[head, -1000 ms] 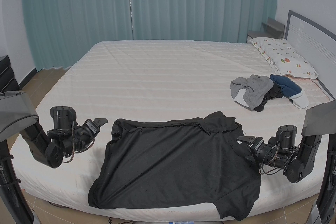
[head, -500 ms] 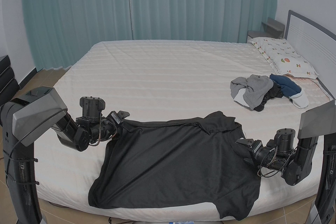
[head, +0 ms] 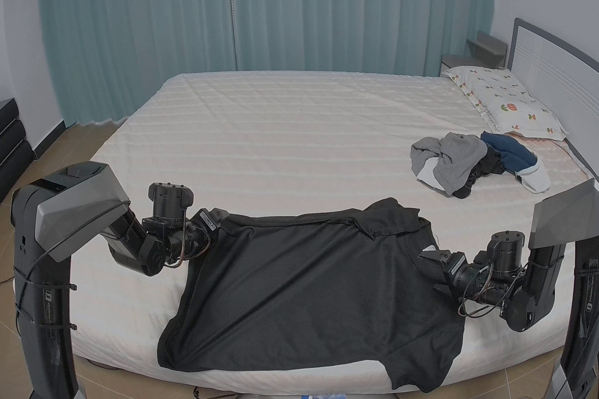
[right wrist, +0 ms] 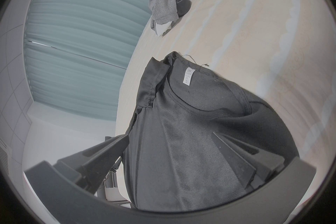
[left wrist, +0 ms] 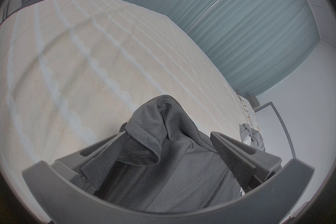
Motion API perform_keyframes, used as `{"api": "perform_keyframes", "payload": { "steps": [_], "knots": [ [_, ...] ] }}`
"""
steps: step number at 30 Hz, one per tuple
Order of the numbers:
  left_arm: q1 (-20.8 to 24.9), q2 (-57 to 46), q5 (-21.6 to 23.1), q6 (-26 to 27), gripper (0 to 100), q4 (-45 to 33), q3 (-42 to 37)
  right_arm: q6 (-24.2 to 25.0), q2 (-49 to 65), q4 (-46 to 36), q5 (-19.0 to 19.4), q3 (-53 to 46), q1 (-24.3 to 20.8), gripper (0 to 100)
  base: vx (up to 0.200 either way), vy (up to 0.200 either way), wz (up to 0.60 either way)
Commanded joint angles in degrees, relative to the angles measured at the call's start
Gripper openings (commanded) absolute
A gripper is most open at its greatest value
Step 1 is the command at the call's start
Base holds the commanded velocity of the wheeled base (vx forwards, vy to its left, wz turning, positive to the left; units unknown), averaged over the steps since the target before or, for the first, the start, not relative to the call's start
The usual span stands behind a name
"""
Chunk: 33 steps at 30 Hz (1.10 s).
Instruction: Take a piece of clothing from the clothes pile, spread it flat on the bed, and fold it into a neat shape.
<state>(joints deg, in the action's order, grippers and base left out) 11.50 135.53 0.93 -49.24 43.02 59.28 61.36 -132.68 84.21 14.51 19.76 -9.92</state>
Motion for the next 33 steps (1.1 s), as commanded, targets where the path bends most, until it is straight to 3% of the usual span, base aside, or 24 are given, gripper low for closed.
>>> {"api": "perform_keyframes", "payload": {
  "steps": [1,12,13,18,24,33],
  "knots": [
    [0.2,1.4,0.2,-0.1,100,0.0,1.1,0.0,-0.1,0.1,0.1,0.0,0.0,100,0.0,0.0,0.0],
    [-0.4,4.9,0.0,0.0,100,-0.6,6.9,0.0,-0.1,0.1,0.0,0.1,0.0,100,0.0,0.0,0.0],
    [-0.5,5.0,-0.1,-0.1,0,-0.5,7.1,0.0,-0.1,0.1,0.0,0.0,0.0,100,0.0,0.0,0.0],
    [-1.3,5.3,-1.0,0.0,0,-0.1,8.2,0.0,-0.1,0.1,0.0,0.0,0.0,100,0.0,0.0,0.0],
    [-3.3,9.9,-5.1,0.0,0,-0.1,15.7,0.0,-0.1,0.1,0.0,0.1,0.0,100,0.0,0.0,0.0],
    [-6.0,12.4,-5.5,0.0,0,1.6,19.5,-0.1,-0.2,0.3,0.0,0.0,0.0,100,0.0,0.0,0.0]
  ]
}}
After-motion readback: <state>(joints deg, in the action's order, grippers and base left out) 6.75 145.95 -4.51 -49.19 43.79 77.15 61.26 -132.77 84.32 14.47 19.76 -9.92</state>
